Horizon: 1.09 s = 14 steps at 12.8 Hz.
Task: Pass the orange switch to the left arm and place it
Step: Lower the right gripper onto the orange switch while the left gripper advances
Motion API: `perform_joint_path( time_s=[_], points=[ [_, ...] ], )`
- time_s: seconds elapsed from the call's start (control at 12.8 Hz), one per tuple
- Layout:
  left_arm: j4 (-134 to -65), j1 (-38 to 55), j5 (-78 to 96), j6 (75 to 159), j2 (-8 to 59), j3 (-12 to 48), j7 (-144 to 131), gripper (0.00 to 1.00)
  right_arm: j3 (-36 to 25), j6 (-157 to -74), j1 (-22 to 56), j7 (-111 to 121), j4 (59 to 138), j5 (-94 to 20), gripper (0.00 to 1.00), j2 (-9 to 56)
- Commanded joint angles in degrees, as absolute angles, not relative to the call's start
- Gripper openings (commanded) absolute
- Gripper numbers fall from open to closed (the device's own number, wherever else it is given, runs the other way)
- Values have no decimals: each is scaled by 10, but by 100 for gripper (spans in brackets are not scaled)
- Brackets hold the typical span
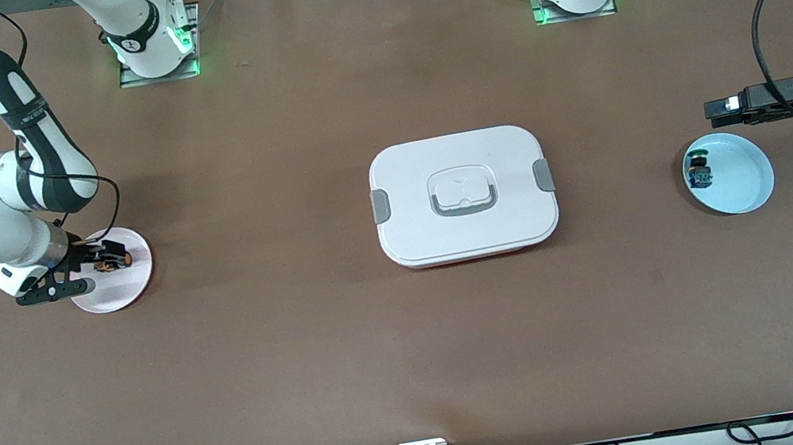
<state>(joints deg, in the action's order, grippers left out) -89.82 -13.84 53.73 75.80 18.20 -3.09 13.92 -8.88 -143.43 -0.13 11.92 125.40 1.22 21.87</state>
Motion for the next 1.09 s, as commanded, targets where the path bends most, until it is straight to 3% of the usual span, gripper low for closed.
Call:
perform_joint_path(
  time_s=[0.0,0.55,1.02],
  points=[
    [-927,-143,600,744,182,-27,172,100,-83,-1448,-13,127,1261,5,100,227],
    [-967,-142,753,703,242,-14,322,100,-82,-1448,-13,113,1261,5,100,236],
    [-978,-139,837,672,243,-12,296,100,-81,-1448,-12,113,1261,5,100,239]
  ],
)
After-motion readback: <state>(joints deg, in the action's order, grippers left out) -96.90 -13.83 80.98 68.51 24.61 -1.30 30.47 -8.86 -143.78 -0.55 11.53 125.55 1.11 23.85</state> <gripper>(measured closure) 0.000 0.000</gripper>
